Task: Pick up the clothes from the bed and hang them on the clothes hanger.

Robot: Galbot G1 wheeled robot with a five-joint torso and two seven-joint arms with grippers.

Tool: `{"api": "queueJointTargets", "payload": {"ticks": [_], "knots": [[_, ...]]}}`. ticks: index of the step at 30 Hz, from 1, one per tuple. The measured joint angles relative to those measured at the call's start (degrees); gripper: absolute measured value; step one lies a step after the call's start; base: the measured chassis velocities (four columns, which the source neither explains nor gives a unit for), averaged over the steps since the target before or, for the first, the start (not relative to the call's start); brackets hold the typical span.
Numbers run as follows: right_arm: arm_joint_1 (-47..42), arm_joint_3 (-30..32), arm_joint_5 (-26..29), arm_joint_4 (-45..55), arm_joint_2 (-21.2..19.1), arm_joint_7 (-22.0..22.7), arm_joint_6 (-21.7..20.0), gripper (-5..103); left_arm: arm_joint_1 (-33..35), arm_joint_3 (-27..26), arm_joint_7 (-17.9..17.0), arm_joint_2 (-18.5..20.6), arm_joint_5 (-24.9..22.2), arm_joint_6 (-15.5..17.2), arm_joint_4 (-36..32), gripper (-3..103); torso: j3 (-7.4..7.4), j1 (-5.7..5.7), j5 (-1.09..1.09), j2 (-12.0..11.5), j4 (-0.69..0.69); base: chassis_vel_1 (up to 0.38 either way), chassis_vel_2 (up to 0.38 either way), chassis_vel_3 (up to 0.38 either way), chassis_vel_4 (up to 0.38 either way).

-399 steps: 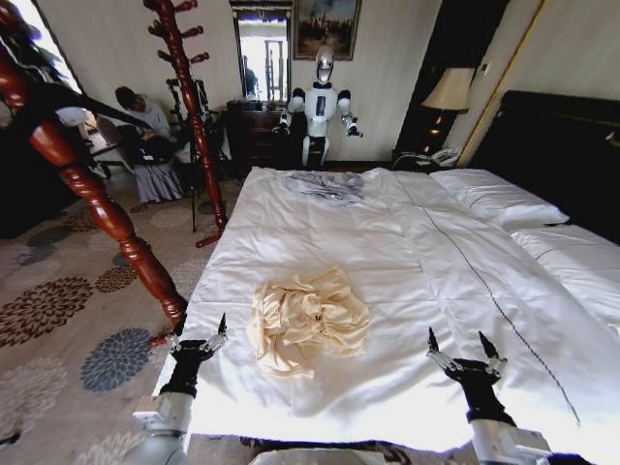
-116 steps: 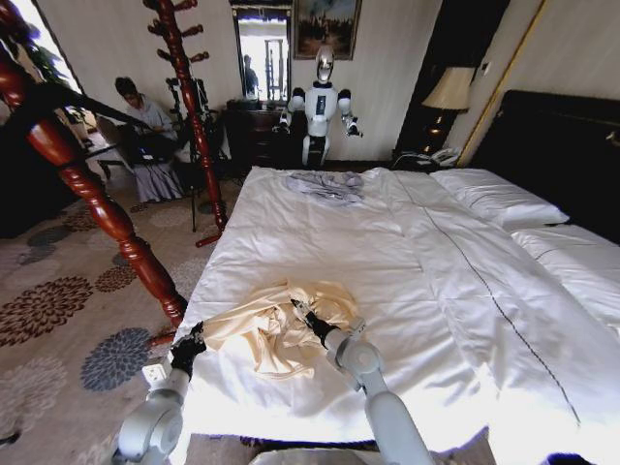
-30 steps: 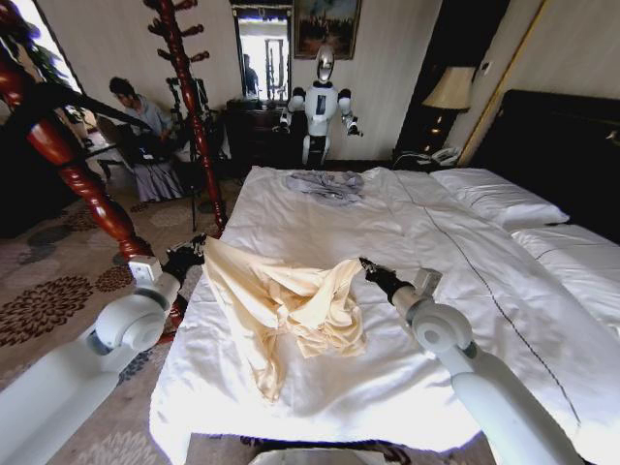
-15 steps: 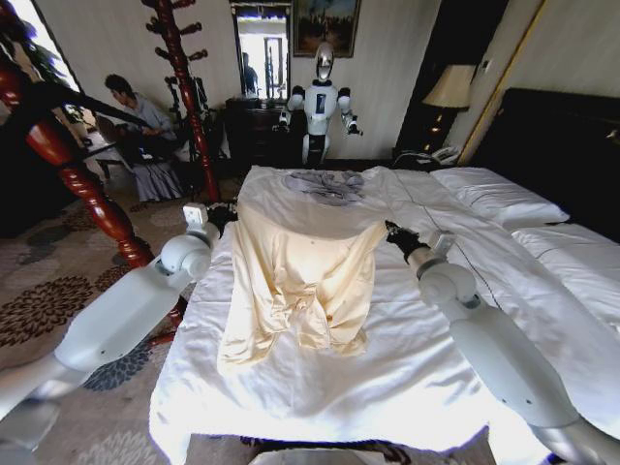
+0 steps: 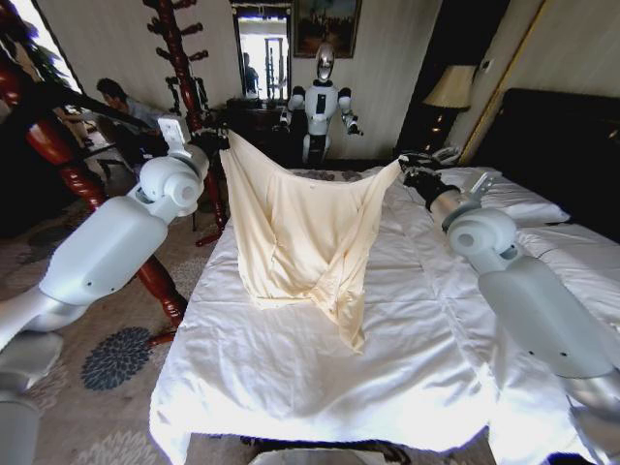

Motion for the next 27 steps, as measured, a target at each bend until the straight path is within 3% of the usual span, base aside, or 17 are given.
{"api": "queueJointTargets", "payload": {"ticks": [4,8,11,18,27], "knots": [[-0.97,1.85,-0.36,-0.03,-3.87,-2.69,1.34,0,-3.57,1.09,-0.11,0.43,0.04,0.55,1.36,2,0.00,-0.01,0.02,0.00,-0.07,0.000,0.000,0.000,0.000],[0.73,3.45,7.17,-0.12,-5.29,-1.29,1.48,0,-6.80,1.98,0.09,1.08,-1.00,1.12,1.79,2,0.00,-0.02,0.02,0.00,0.00,0.000,0.000,0.000,0.000],[4.78,2.05,8.60,-1.00,-5.35,-0.80,1.49,0,-9.43,2.81,0.08,0.33,-1.61,1.36,3.13,2,0.00,-0.02,-0.03,0.00,-0.01,0.000,0.000,0.000,0.000],[18.17,-6.32,10.27,-8.21,-1.32,0.05,1.53,0,-17.52,5.56,0.60,-1.79,-1.76,2.00,8.15,2,0.00,-0.01,0.00,0.00,0.00,0.000,0.000,0.000,0.000],[31.38,-12.01,11.98,-15.57,4.50,0.63,1.54,0,-24.95,7.79,1.44,-3.88,-1.83,2.07,14.90,2,0.00,-0.01,-0.01,0.01,0.00,0.000,0.000,0.000,0.000]]}}
